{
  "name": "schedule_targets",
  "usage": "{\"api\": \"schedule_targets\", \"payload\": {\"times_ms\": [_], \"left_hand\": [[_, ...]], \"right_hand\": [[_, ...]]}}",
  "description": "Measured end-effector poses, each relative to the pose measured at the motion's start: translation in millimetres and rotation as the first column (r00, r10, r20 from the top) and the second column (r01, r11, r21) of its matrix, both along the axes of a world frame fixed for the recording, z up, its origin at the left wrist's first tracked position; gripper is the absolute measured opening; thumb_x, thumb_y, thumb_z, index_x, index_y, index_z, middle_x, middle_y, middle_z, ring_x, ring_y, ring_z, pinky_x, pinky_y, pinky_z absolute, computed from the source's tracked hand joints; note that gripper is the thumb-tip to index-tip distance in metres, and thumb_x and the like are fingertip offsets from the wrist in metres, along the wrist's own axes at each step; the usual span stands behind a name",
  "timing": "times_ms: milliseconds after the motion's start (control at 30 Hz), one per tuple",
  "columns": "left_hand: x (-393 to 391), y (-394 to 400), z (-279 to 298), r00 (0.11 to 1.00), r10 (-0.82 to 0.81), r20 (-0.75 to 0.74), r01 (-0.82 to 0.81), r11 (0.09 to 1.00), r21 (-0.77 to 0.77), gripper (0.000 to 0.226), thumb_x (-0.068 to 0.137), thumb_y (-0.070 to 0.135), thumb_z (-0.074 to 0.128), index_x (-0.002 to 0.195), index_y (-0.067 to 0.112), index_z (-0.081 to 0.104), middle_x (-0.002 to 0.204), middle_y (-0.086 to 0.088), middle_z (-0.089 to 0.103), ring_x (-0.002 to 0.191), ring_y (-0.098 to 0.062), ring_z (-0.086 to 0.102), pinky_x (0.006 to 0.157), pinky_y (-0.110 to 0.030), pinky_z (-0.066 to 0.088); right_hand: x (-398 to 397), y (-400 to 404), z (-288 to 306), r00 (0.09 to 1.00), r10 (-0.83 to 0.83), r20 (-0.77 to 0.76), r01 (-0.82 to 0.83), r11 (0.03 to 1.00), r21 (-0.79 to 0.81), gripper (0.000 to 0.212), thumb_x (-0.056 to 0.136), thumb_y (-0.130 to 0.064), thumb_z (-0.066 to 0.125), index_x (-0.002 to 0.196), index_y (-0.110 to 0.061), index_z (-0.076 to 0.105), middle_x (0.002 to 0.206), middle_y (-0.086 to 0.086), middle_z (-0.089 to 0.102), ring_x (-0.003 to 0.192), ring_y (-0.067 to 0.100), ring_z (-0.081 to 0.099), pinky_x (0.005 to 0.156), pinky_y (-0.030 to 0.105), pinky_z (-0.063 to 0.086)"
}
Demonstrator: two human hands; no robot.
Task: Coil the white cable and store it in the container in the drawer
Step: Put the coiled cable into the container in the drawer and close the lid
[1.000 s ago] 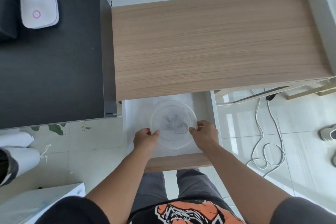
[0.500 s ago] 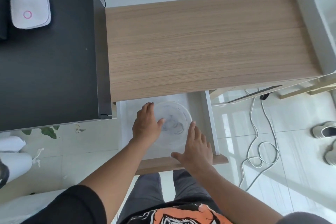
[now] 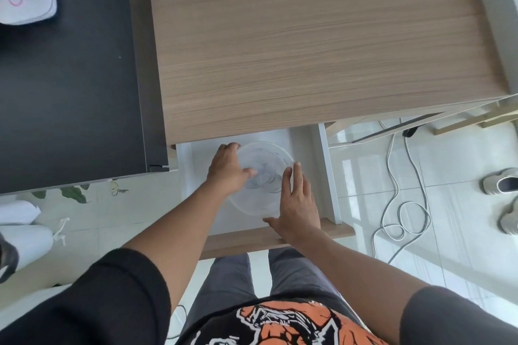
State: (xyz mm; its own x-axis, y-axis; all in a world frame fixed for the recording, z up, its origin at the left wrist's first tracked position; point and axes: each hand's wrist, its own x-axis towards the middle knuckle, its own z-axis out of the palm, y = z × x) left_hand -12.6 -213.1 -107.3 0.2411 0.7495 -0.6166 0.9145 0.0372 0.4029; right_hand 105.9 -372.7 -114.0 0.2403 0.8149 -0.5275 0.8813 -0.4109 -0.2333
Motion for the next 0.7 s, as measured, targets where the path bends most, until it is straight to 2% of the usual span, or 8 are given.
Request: {"api": "schedule_targets", "payload": {"times_ms": [100,233,333,367,433,533,633,700], "left_hand": [[0,3,-4,0.999,-0.035,-0.016,0.035,0.999,-0.014,0.076,0.078,0.041,0.081,0.139,0.015,0.045,0.139,-0.006,0.046,0.124,-0.027,0.051,0.095,-0.037,0.045],[-1,-2,-4,0.999,-0.037,0.004,0.037,0.999,0.009,0.073,0.084,0.04,0.076,0.143,0.017,0.038,0.14,-0.006,0.039,0.126,-0.027,0.048,0.092,-0.039,0.048],[-10,-14,0,0.999,-0.031,0.01,0.03,0.997,0.077,0.077,0.09,0.039,0.069,0.152,0.017,0.029,0.152,-0.006,0.033,0.139,-0.027,0.036,0.097,-0.041,0.044],[-15,-21,3,1.0,0.011,0.027,-0.014,0.994,0.107,0.077,0.091,0.039,0.068,0.153,0.017,0.028,0.155,-0.005,0.031,0.14,-0.027,0.034,0.099,-0.042,0.044],[-25,-40,11,0.981,0.181,0.069,-0.191,0.966,0.175,0.071,0.091,0.037,0.068,0.151,0.017,0.034,0.155,-0.005,0.034,0.14,-0.027,0.036,0.098,-0.044,0.045],[-34,-75,18,0.874,0.474,0.101,-0.485,0.862,0.148,0.063,0.089,0.033,0.071,0.143,0.01,0.047,0.144,-0.014,0.047,0.13,-0.034,0.049,0.095,-0.043,0.046],[-33,-100,18,0.773,0.634,0.029,-0.634,0.773,0.015,0.051,0.091,0.036,0.067,0.13,0.005,0.059,0.131,-0.015,0.062,0.117,-0.031,0.059,0.087,-0.036,0.044],[-26,-107,17,0.717,0.695,0.052,-0.694,0.719,-0.037,0.032,0.093,0.033,0.062,0.107,0.007,0.071,0.111,-0.011,0.072,0.095,-0.025,0.063,0.075,-0.03,0.043]], "right_hand": [[0,-3,-2,1.0,-0.001,-0.001,0.001,1.0,0.013,0.132,0.076,-0.062,0.078,0.16,-0.007,-0.007,0.168,0.018,-0.016,0.153,0.037,0.011,0.116,0.042,0.039],[6,4,3,0.998,0.045,0.055,-0.042,0.998,-0.056,0.141,0.069,-0.078,0.072,0.159,-0.012,-0.015,0.17,0.017,-0.016,0.155,0.036,0.012,0.122,0.047,0.027],[18,12,13,0.994,0.082,0.066,-0.078,0.995,-0.064,0.139,0.061,-0.089,0.063,0.159,-0.021,-0.009,0.171,0.01,-0.001,0.153,0.033,0.019,0.12,0.051,0.027],[24,16,16,0.997,0.065,0.048,-0.064,0.997,-0.034,0.132,0.064,-0.09,0.059,0.158,-0.024,-0.004,0.17,0.008,0.007,0.151,0.033,0.024,0.118,0.051,0.029],[37,28,21,1.0,-0.006,-0.004,0.006,0.999,0.053,0.103,0.08,-0.082,0.051,0.157,-0.03,0.007,0.166,0.006,0.023,0.145,0.033,0.034,0.114,0.052,0.036],[52,60,21,0.991,-0.105,-0.087,0.113,0.99,0.09,0.069,0.098,-0.06,0.045,0.156,-0.033,0.02,0.156,0.008,0.041,0.135,0.035,0.046,0.104,0.053,0.045],[53,87,16,0.975,-0.128,-0.181,0.128,0.992,-0.009,0.058,0.102,-0.05,0.043,0.156,-0.036,0.027,0.149,0.013,0.047,0.128,0.038,0.052,0.096,0.053,0.05],[50,91,11,0.958,-0.165,-0.235,0.154,0.986,-0.064,0.055,0.103,-0.047,0.043,0.155,-0.035,0.029,0.144,0.016,0.05,0.122,0.039,0.056,0.095,0.054,0.052]]}}
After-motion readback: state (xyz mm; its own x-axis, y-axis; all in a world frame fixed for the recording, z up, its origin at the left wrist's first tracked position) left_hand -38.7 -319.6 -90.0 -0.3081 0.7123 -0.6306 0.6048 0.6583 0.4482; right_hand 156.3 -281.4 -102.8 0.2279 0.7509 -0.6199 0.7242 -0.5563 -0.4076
